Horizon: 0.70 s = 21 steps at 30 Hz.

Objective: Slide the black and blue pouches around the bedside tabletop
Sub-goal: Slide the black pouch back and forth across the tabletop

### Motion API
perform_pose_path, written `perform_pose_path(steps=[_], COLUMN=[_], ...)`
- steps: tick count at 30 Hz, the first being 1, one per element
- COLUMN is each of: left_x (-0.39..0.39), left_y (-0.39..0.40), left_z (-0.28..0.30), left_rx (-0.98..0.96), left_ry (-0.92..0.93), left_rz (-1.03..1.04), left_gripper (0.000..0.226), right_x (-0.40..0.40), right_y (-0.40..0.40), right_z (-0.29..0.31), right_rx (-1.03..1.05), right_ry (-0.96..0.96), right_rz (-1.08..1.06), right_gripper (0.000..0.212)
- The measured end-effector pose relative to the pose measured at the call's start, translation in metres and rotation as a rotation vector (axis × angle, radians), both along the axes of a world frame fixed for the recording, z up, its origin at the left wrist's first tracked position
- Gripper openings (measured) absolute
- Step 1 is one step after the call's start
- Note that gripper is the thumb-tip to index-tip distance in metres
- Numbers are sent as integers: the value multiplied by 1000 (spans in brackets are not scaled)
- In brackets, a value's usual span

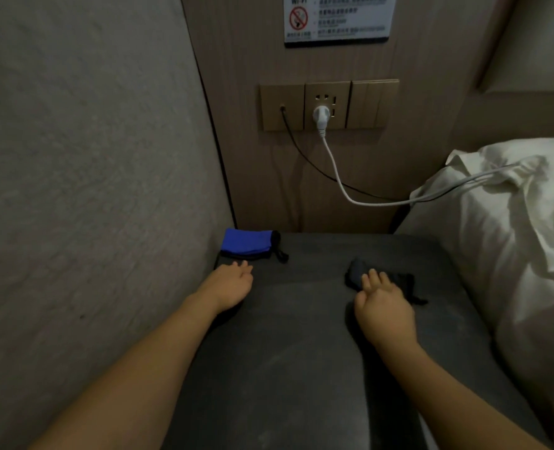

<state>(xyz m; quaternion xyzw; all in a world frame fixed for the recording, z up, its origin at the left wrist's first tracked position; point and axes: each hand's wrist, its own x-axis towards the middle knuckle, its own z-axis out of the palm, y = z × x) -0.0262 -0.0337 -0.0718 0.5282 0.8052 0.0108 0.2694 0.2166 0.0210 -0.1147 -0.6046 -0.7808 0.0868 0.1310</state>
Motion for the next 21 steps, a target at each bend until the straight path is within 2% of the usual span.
perform_pose_path(steps=[2, 4, 6, 10, 17, 21], left_x=[-2, -7, -12, -13, -19, -17], left_y=[2, 6, 13, 24, 28, 24], left_z=[5, 12, 19, 26, 17, 11], left_rx=[58, 114, 107, 7, -32, -8], left_ry=[-65, -204, -243, -109, -13, 44], left_rz=[64, 178, 233, 133, 62, 20], left_gripper=[47, 40, 36, 39, 41, 32], right_x=[-22, -46, -71, -120, -177, -167], right_y=[-10, -25, -42, -67, -100, -97], right_z=[1, 2, 4, 1, 5, 3], right_rx=[-27, -42, -27, -42, -143, -128], right_ry=[12, 14, -4, 13, 97, 98], right_rz=[64, 115, 203, 347, 530, 549], right_gripper=[58, 52, 46, 42, 75, 56])
